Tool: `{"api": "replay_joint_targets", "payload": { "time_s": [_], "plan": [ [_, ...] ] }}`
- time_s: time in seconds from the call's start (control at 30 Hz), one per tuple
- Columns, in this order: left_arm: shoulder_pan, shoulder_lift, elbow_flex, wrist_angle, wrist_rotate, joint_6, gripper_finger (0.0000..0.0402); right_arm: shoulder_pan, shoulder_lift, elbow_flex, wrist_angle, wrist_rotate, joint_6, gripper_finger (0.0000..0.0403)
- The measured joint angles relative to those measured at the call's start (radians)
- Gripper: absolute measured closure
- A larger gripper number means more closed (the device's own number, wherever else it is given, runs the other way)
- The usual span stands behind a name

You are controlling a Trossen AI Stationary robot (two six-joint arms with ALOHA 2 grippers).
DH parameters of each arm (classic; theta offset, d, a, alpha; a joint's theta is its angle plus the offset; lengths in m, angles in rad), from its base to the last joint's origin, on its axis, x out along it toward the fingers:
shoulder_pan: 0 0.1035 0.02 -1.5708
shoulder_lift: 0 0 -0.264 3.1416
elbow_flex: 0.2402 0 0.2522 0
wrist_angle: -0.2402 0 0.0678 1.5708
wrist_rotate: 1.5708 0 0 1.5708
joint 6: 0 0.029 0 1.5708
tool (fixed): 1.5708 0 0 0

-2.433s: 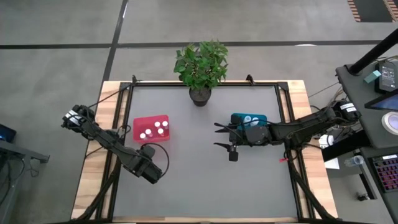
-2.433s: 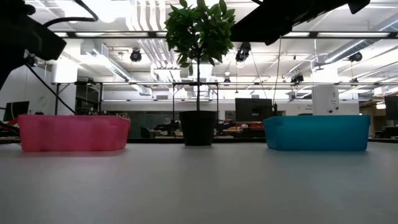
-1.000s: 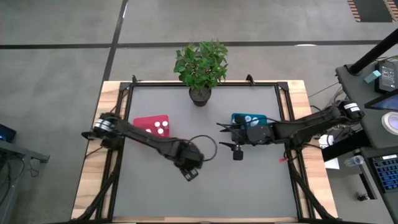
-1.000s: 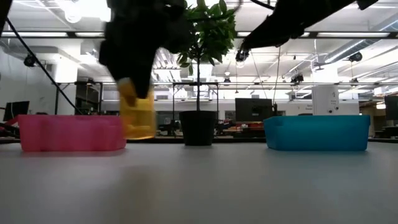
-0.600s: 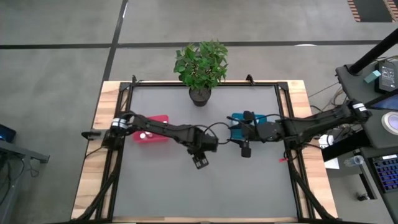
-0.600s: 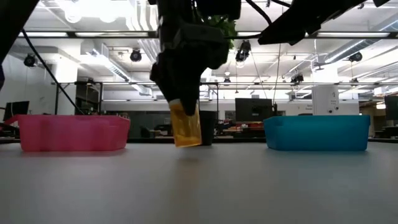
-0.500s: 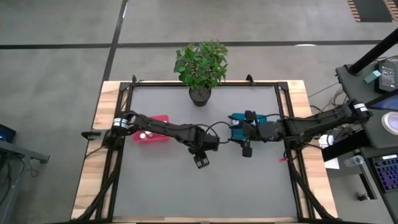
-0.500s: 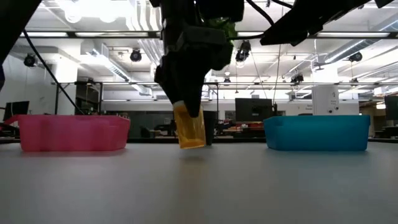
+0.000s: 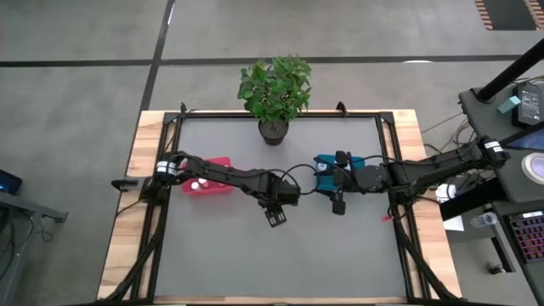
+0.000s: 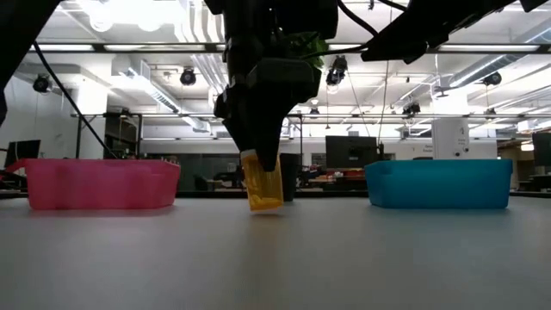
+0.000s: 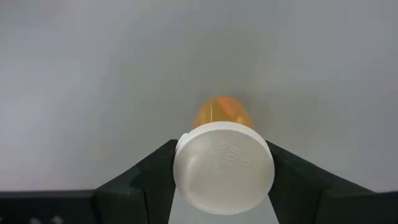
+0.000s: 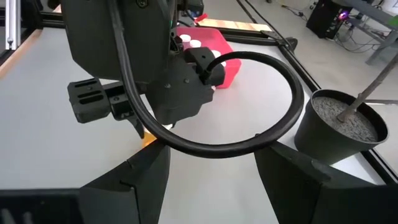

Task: Pick and place medicine bottles into bin by pill shape (circle, oval)
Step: Put the orange capsule bottle into the blue bin

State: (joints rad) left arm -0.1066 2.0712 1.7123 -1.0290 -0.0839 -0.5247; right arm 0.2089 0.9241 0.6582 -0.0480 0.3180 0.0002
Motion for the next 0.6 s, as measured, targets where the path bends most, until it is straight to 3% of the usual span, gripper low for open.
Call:
{"api": "replay_joint_targets", "payload": {
  "time_s": [0.37, 0.6],
  "plan": [
    [0.0, -0.001, 0.0, 0.001, 0.0, 0.007, 0.0203, 0.0, 0.002, 0.0, 0.0, 0.0, 0.0, 0.0184],
    [0.0, -0.002, 0.002, 0.001, 0.0, 0.015, 0.0137, 0.0, 0.007, 0.0, 0.001, 0.0, 0.0, 0.0184]
  ]
}}
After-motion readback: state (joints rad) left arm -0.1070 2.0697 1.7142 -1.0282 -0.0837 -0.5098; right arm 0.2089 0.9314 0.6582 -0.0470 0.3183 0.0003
